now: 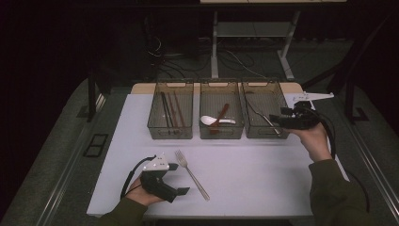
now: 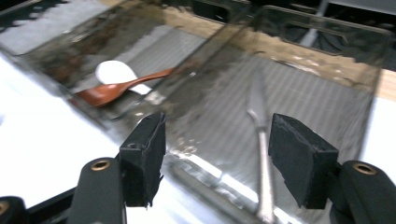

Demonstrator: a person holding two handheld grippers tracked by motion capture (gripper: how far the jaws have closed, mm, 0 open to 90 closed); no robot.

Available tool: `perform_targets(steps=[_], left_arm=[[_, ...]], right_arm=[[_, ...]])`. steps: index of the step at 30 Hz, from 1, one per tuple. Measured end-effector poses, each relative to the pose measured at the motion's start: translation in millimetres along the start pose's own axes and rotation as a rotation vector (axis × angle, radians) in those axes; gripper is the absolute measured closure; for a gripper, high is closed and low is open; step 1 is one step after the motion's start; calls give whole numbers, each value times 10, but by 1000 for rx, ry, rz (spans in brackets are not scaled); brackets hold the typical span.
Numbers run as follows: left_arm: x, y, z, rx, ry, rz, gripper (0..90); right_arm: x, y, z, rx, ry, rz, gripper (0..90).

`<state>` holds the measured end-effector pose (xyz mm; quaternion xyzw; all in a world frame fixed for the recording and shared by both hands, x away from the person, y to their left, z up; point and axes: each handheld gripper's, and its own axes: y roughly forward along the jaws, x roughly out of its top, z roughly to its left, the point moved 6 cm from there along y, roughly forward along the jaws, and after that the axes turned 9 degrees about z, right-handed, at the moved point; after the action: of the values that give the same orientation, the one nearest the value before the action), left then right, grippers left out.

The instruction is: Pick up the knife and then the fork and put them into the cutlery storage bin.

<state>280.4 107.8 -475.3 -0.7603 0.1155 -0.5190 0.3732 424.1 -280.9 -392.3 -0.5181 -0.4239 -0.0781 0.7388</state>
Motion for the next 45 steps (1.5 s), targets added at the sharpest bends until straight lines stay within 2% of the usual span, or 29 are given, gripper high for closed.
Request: perform_targets(steps=[5,10,14,17,21,23,25,26,27,33,37,45], left_arm=[[-6,0,10,8,-8,-1,93],[-4,-3,16,18,-14,-5,90],[1,-13,13,15,-2,-10,122],[2,-1,-5,9,14,1,265],[0,44,-15,-32,29,21,581],[1,84,-6,-29,30,44,717],[10,125,-2,-30,43,65,810],[11,138,13,-25,64,87,857],[18,157,10,-25,63,95,883],[37,289,-28,-30,98,148,894],[87,346,-46,-33,109,141,894],[194,460,-61,-25,124,137,894]], right_arm=[[-158,-25,210,60,-14,1,362],[-283,39,416,87,-40,51,368],[-371,89,576,116,-84,87,422],[-417,119,641,122,-99,105,422],[-460,136,669,131,-105,111,408],[-473,132,675,144,-108,102,401],[-481,123,676,146,-107,95,380],[-482,119,680,151,-104,86,371],[-485,112,684,159,-102,84,362],[-526,106,708,167,-102,81,342],[-553,106,732,168,-118,79,337],[-550,110,741,164,-120,77,332]])
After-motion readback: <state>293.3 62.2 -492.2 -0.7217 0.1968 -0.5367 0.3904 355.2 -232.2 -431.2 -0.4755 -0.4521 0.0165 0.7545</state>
